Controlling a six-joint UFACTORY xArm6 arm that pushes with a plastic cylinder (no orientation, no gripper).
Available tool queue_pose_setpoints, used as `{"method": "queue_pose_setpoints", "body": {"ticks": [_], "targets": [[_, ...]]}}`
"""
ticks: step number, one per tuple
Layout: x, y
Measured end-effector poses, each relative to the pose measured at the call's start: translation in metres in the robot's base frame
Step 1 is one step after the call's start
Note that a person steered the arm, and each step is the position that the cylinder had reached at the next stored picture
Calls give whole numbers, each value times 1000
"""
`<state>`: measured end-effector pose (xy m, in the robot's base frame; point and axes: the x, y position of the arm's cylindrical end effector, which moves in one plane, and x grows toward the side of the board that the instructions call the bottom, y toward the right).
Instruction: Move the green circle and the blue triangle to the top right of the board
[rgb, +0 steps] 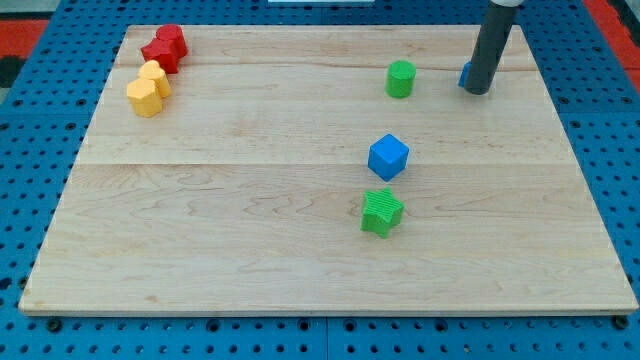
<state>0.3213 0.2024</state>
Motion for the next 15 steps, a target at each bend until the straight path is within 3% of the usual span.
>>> {"method": "queue_pose_setpoints", "body": {"ticks": [2, 3, 5, 6, 7, 9, 11, 14, 15], "targets": [[-70, 27], [-27, 47], [-3, -71], [28, -77], [24, -118], [-41, -111], [-40, -85], [-36, -98], [-54, -124]]}}
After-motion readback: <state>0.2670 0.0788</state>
